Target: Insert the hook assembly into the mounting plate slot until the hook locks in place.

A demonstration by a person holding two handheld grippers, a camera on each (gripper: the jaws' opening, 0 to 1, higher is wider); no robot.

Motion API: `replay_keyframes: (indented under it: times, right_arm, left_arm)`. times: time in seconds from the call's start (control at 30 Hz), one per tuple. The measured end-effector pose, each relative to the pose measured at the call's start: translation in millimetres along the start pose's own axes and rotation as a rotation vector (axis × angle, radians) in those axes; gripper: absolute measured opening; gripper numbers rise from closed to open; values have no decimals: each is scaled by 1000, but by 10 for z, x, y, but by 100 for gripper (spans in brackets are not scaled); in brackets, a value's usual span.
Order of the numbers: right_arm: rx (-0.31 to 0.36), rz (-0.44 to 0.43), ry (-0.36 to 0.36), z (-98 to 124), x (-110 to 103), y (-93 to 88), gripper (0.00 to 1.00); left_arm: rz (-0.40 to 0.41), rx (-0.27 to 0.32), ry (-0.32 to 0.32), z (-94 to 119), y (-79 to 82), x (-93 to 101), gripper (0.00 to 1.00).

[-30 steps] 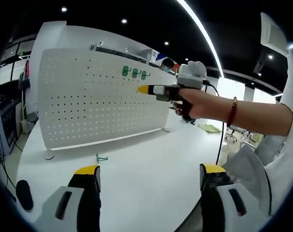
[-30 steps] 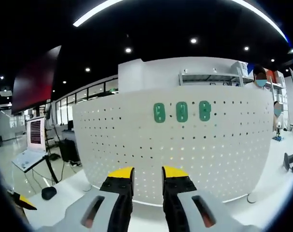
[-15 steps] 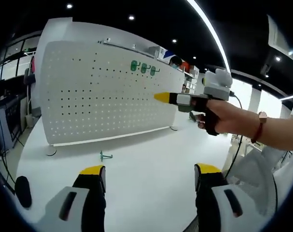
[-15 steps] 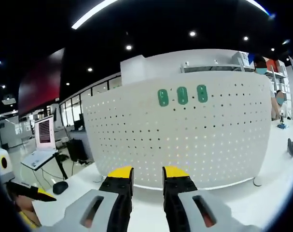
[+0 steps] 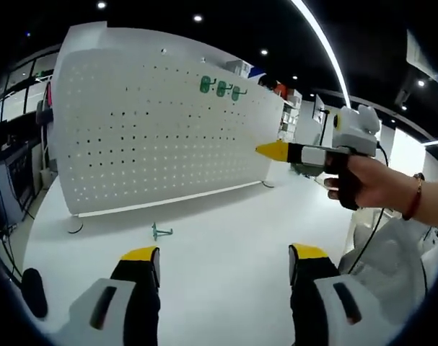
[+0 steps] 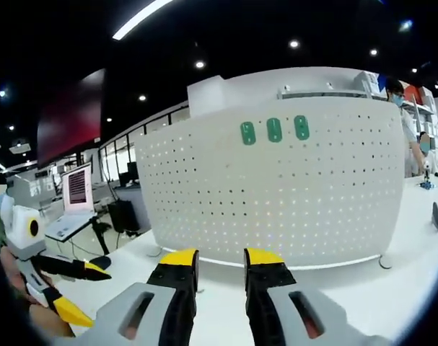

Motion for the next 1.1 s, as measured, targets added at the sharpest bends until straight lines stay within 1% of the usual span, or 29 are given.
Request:
replay_keyframes:
  times: [0.1,0.17,0.23,0.33,0.4,0.57,0.7,0.83,0.93,0.97,1.03,1.1]
  right_arm:
    - [4,-9,7,35,-20,-25,24]
    - [-3,-6,27,46,-59,-48,24]
    - [-13,-14,28,55,-70,-81,24]
    - [-18,-26,38,66,-94,-120,24]
    - [-26,-29,42,73,-109,-138,24]
    - [-31,-40,55,102,-144,-190,24]
    - [-35,-52,53,146,-139,-223,24]
    - [-35,-42,50,186,-145,-245,24]
    - [-36,-57,46,213,-134,-276,24]
    - [-38,-60,43,227,-139,-291,24]
    - [-42,-64,46,245,-165,-323,24]
    - [-42,-73,42,266,-185,-353,24]
  left_arm:
    - [-9,-10,9,-40,-9,-45,73]
    - [4,-16,19,-58,-19,-86,70]
    - [31,-22,34,-81,-32,-140,67]
    - [33,-28,38,-121,-49,-180,67]
    - [25,-43,44,-145,-72,-206,67]
    - [31,-40,64,-178,-73,-278,64]
    - [40,-40,76,-217,-69,-328,61]
    - [34,-42,90,-276,-61,-380,57]
    - [42,-41,91,-319,-63,-414,54]
    - [43,-52,87,-340,-78,-423,51]
    - [43,-70,91,-368,-107,-453,50]
    - [45,-69,94,-379,-115,-472,50]
Point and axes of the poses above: the point that each gripper's makers call its tool centre point, and the gripper's own axes: z roughly backward along the fingers, x roughly to its right, y roughly out of its top, the point moved 4 cm from there along z, roughly backward along the fingers, and after that the axes turned 9 degrees about z, right-handed, at the moved point
